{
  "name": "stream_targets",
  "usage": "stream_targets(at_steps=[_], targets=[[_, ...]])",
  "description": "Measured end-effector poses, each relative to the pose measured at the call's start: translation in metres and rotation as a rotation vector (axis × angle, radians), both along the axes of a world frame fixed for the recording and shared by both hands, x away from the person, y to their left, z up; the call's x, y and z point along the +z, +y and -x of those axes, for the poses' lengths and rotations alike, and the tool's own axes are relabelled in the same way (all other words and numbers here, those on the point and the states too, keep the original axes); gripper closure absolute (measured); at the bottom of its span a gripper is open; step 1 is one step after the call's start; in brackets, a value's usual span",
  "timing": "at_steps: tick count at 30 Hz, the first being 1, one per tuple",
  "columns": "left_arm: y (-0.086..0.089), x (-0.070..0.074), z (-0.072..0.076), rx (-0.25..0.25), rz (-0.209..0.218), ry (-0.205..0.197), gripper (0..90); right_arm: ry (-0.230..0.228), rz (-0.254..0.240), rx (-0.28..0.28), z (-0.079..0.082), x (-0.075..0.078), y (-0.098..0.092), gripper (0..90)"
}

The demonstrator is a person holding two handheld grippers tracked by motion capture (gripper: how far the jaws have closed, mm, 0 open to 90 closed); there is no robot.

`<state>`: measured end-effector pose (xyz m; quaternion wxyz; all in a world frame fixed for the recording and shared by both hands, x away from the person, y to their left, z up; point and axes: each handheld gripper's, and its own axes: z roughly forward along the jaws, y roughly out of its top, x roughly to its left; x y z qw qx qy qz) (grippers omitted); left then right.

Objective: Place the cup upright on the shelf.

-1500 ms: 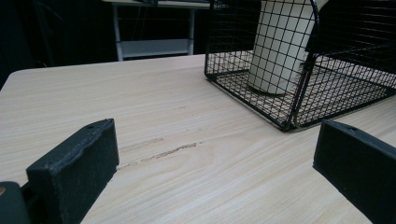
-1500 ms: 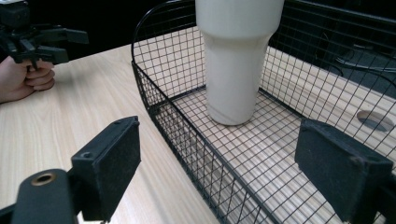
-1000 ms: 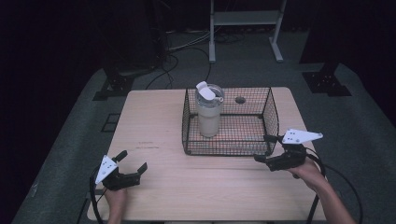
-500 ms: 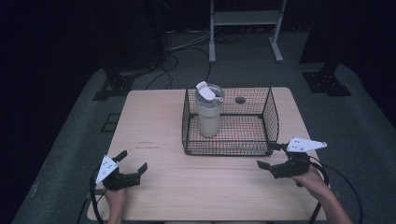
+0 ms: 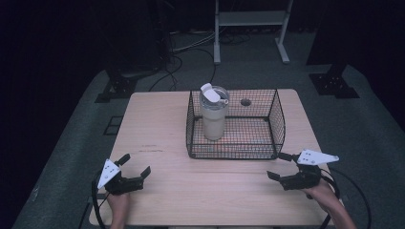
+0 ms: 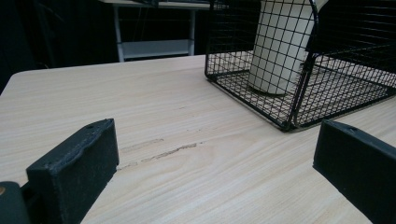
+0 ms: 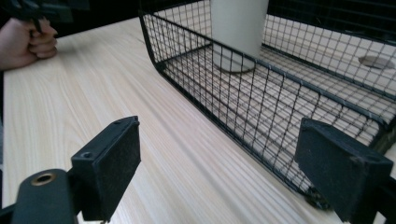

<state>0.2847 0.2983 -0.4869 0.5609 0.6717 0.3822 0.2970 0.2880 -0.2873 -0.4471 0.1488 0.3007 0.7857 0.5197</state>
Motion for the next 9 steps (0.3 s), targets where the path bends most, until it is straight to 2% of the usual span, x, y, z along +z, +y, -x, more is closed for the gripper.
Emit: stream_targets(at_steps=[4,9], targets=[[-0.001,0.000,0.000,0.001,-0.004,0.005,0.0,0.006,-0.004,-0.009,0.002,-0.005,-0.003,13.5],[-0.002,0.000,-0.002,0.007,-0.011,0.008,0.0,0.012,-0.003,-0.039,0.006,-0.018,-0.008,13.5]])
